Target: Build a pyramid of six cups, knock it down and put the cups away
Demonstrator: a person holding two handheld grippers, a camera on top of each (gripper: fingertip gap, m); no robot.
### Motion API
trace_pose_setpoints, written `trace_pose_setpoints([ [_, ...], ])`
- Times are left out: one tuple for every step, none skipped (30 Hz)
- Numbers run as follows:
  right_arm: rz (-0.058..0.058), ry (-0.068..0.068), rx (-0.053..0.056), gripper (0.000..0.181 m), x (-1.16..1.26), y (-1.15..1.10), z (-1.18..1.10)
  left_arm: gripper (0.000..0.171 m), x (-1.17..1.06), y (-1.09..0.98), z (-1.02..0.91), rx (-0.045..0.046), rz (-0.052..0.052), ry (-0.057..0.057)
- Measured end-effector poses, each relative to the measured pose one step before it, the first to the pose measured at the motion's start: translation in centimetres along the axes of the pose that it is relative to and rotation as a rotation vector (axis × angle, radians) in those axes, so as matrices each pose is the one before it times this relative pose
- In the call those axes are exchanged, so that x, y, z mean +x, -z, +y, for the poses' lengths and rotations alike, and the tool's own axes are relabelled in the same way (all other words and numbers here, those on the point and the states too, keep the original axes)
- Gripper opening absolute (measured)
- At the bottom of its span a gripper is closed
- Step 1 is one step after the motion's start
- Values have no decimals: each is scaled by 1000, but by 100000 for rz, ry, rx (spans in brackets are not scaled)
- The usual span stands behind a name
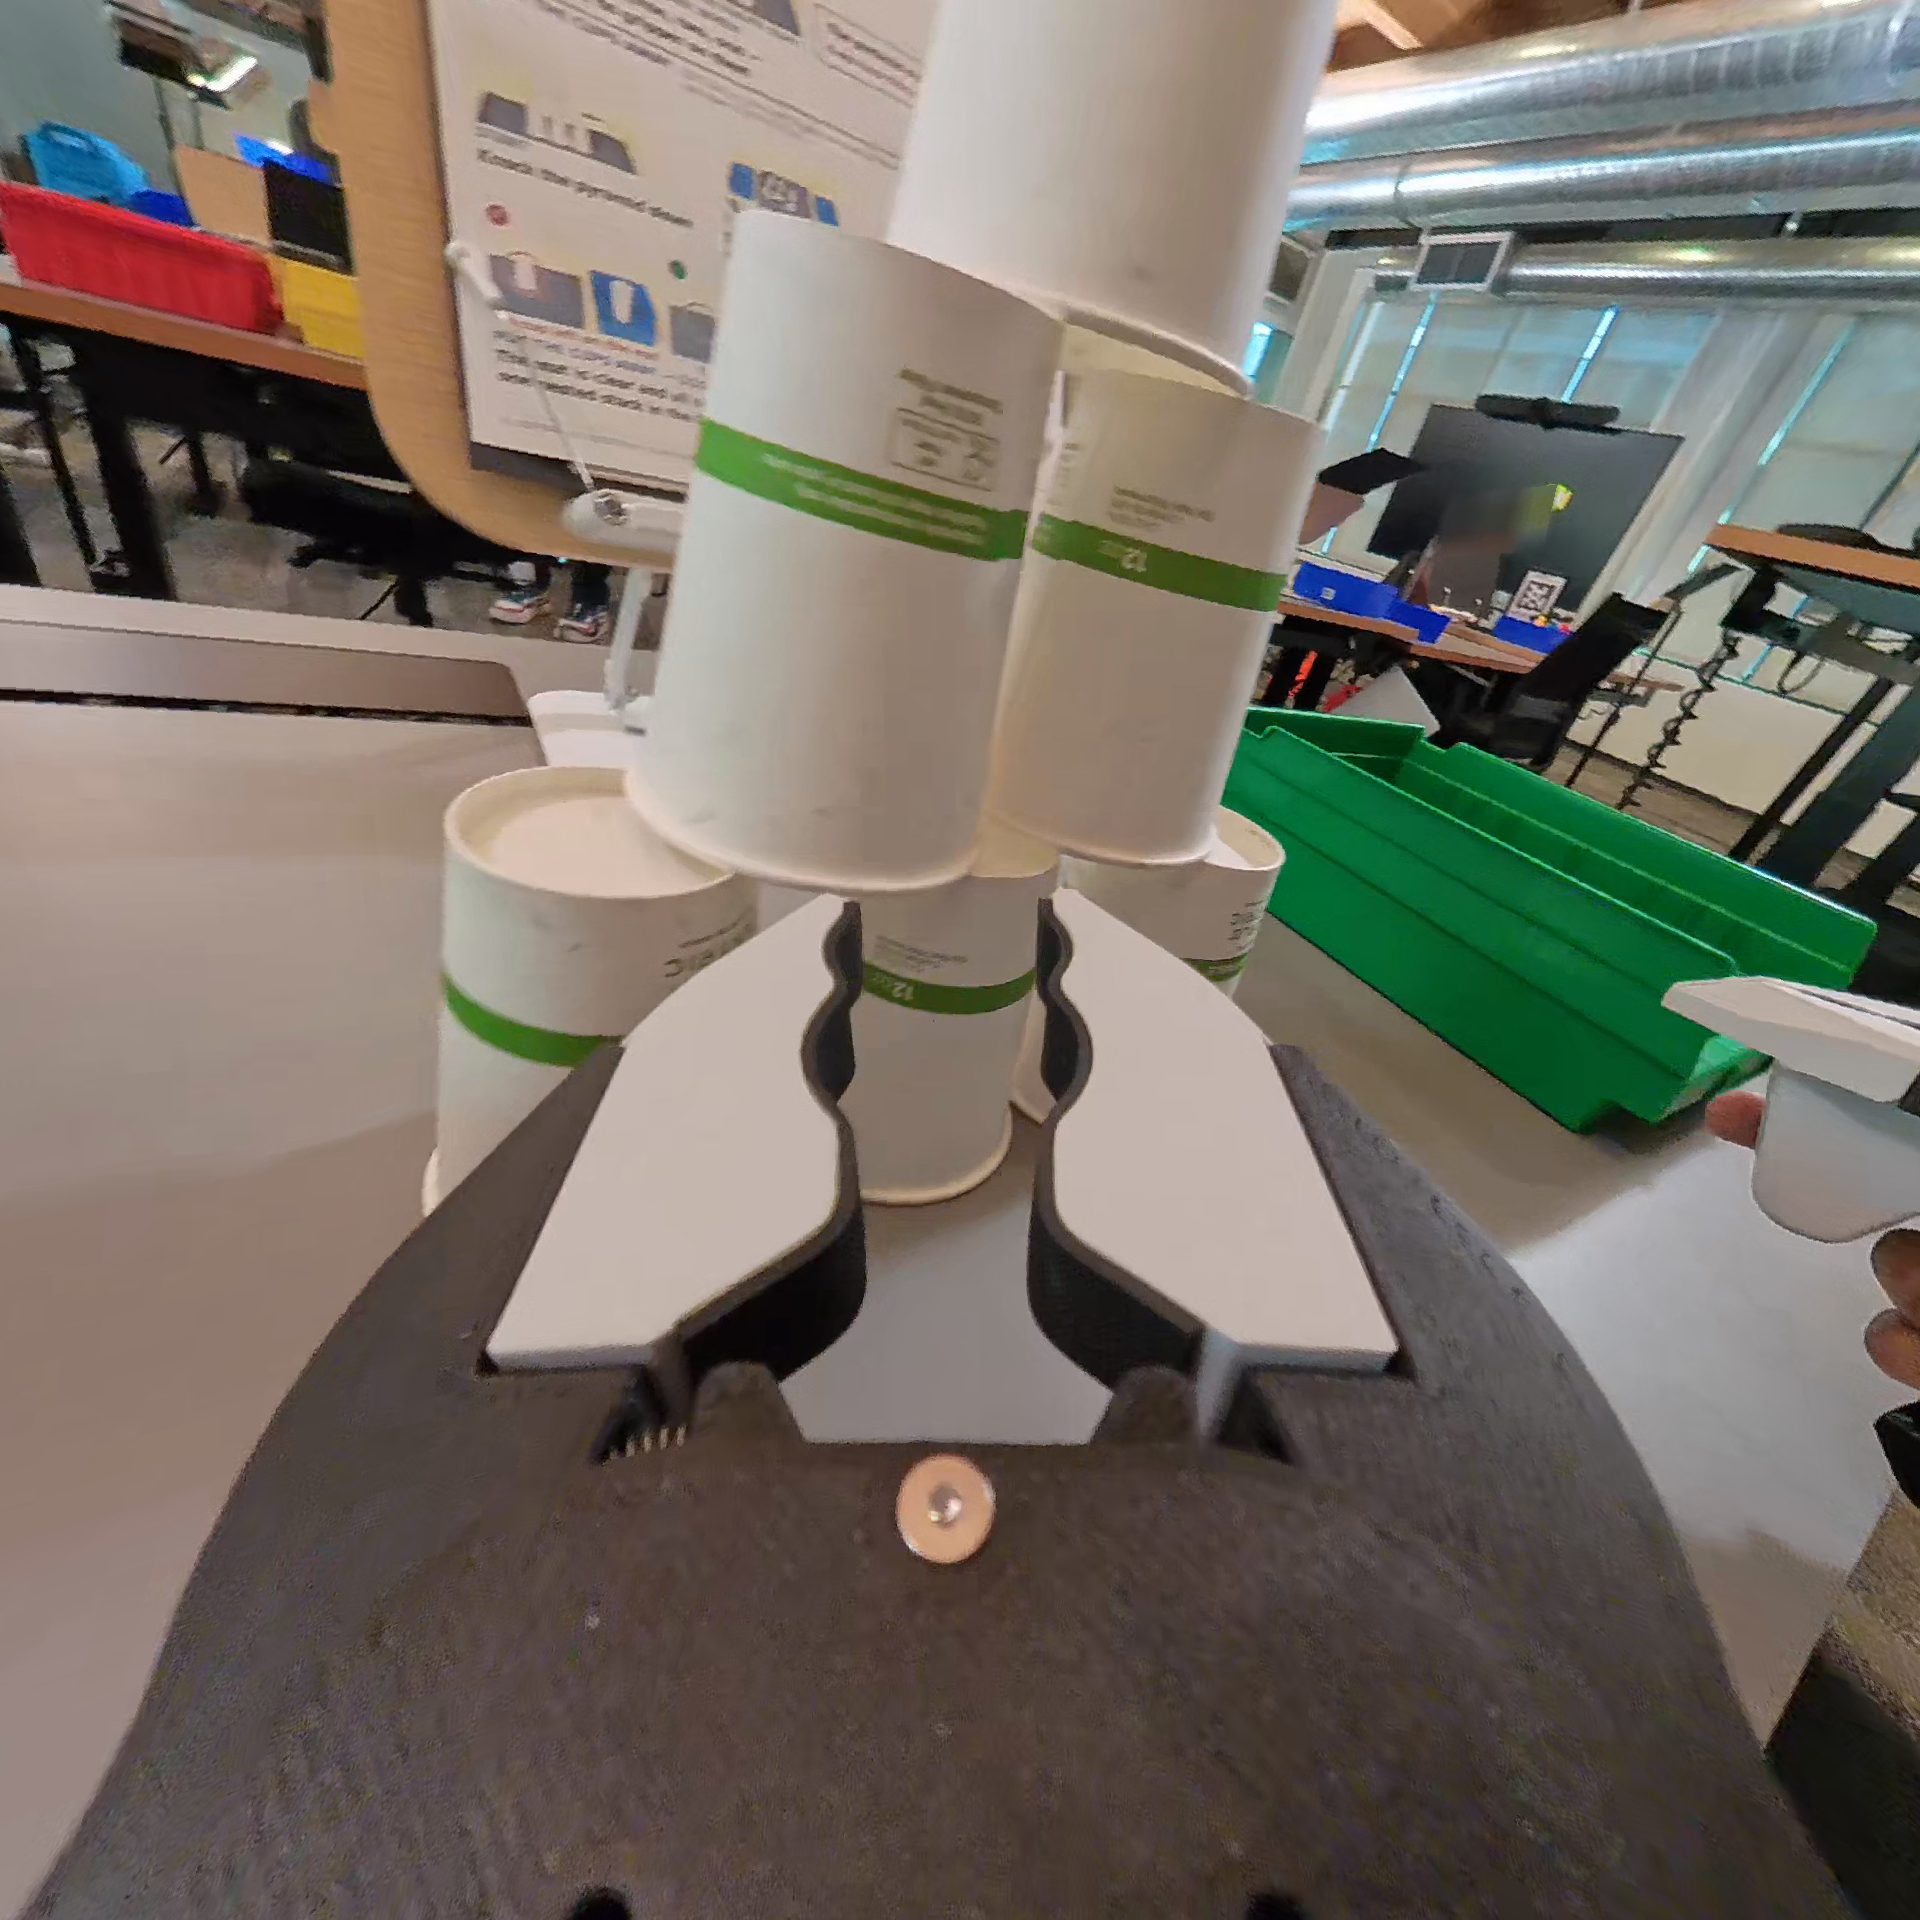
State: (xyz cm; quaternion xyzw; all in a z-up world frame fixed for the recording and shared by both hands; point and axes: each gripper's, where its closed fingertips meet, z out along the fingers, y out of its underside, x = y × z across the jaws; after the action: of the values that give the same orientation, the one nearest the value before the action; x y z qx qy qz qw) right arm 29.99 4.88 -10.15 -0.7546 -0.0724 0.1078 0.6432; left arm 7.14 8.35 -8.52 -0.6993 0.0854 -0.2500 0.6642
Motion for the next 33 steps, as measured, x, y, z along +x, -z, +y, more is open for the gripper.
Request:
trace_pose_setpoints([
  [74,178,-84,0,-152,-239,-44,33,-396,270,13,-132,-1392,709],
  [455,246,54,0,-123,-233,-69,33,-382,289,-12,-76,-1288,515],
  [479,511,65,0,-134,-230,-78,32,-398,309,-52,105,-1389,219],
  [398,887,85,0,-150,-229,-70,32,-400,340,-62,136,-1433,62],
  [422,1114,160,0,-163,-230,-90,32,-402,333,-29,-68,-1364,123],
  [177,1316,213,0,-202,-229,-89,33,-415,351,-26,-118,-1365,193],
  [-56,1479,260,0,-249,-241,-89,33,-432,339,-11,-65,-1489,198],
  [-106,1602,273,0,-248,-233,-94,33,-426,332,-12,-87,-1322,214],
  [-68,1648,292,0,-248,-238,-92,33,-434,328,13,-216,-1295,198],
  [-31,1622,385,0,-237,-233,-107,33,-454,308,11,-131,-1364,190],
  [-52,1565,479,0,-214,-233,-122,33,-447,304,-9,-73,-1290,293],
  [-95,1553,373,0,-205,-244,-104,33,-407,290,7,-119,-1075,465],
  [-5,1358,236,0,-163,-246,-78,33,-371,290,19,-304,-883,672],
  [97,852,227,0,-123,-251,-65,33,-343,283,37,-339,-823,769],
  [-81,190,94,0,-107,-262,-33,33,-310,286,-1,-119,-855,737],
  [-385,-385,-118,0,-96,-286,8,33,-278,274,-29,65,-751,687],
  [-349,-782,-316,0,-59,-311,54,33,-233,243,-21,49,-594,617],
  [-226,-1030,-473,0,-1,-325,74,33,-203,214,18,-141,-485,496],
  [-130,-1196,-503,0,44,-332,77,33,-158,170,69,-412,-351,466],
  [38,-1247,-572,0,91,-321,95,33,-136,126,57,-400,-320,573],
  [139,-1215,-744,0,115,-308,124,33,-103,101,28,-136,-212,590],
  [301,-1220,-843,0,155,-254,130,33,-72,63,22,-30,-55,286],
  [533,-1330,-754,0,181,-199,123,33,-66,31,79,-332,-92,-22],
  [471,-1339,-549,0,183,-137,84,33,-71,-1,116,-635,-179,-24],
  [348,-1159,-532,0,168,-93,96,33,-61,-22,55,-373,-146,253],
  [396,-937,-584,0,178,-42,109,33,11,-38,-12,9,179,551],
  [544,-901,-478,0,185,-31,77,33,60,-60,9,-13,572,557],
  [573,-942,-270,0,201,-19,32,33,69,-81,98,-388,483,321],
  [534,-849,-154,0,190,-21,17,33,39,-83,153,-721,258,178],
  [578,-668,-130,0,199,-26,12,33,53,-85,138,-690,320,231],
  [645,-421,-118,0,190,-57,16,33,88,-48,87,-469,452,293],
  [671,-200,-99,0,201,-71,11,33,74,-26,30,-248,385,222],
  [810,-127,-63,0,215,-82,-15,33,53,18,8,-59,169,55],
])
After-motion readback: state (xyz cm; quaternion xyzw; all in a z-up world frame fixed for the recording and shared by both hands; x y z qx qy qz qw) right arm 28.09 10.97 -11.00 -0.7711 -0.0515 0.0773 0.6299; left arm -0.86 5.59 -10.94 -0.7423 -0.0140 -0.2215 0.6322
